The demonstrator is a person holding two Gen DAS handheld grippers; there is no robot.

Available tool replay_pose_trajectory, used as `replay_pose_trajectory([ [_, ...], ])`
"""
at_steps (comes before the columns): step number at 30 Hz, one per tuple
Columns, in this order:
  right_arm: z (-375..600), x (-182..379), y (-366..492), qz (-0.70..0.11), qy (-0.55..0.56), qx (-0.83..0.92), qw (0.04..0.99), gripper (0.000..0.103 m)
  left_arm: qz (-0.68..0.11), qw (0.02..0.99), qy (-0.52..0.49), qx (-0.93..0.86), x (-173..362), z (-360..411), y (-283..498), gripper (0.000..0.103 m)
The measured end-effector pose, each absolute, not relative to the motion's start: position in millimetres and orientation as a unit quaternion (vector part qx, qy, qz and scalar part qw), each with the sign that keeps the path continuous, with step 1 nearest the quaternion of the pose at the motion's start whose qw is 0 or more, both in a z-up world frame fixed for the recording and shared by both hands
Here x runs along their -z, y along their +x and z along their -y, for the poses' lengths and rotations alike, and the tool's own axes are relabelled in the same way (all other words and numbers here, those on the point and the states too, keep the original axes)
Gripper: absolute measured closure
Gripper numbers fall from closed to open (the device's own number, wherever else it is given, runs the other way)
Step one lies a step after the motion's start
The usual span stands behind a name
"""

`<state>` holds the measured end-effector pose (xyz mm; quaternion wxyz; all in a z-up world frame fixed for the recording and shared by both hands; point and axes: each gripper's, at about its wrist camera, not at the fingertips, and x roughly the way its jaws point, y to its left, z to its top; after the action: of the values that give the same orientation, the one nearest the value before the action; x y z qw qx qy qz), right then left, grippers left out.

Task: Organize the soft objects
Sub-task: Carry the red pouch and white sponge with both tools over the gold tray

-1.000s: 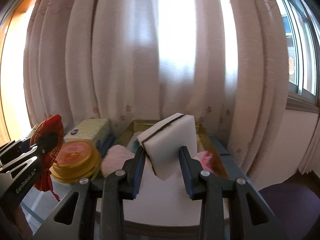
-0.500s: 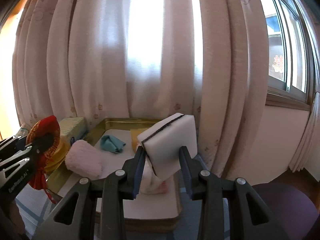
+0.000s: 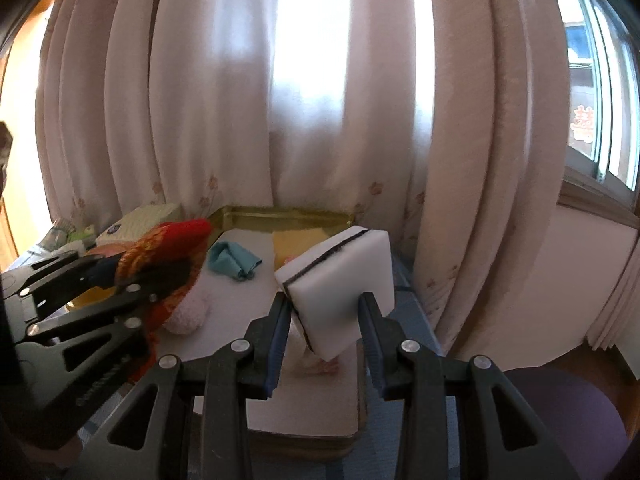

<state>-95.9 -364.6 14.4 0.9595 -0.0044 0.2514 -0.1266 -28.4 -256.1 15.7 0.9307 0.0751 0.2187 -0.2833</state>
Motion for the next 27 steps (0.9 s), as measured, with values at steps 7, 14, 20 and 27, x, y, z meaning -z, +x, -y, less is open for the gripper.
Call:
replay_pose_trajectory([
  [7,365.1,-9.4,-86.4,-0.279,-0.004,0.11,0.954,0.065,-0.244,0.924,0.081,0.283,-11.8,264.5,-21.9,0.079],
  [14,359.9,-3.3,-79.2,-0.299,-0.024,0.092,0.949,0.065,-0.272,0.914,0.087,0.29,-5.2,270.4,-12.4,0.079],
  [20,361.1,-0.9,-75.4,-0.31,-0.023,0.081,0.947,0.065,-0.286,0.91,0.081,0.289,-2.4,270.7,-7.0,0.079],
  [27,357.5,0.0,-73.6,-0.313,-0.034,0.082,0.946,0.063,-0.291,0.91,0.072,0.287,-2.2,267.6,-4.8,0.079],
])
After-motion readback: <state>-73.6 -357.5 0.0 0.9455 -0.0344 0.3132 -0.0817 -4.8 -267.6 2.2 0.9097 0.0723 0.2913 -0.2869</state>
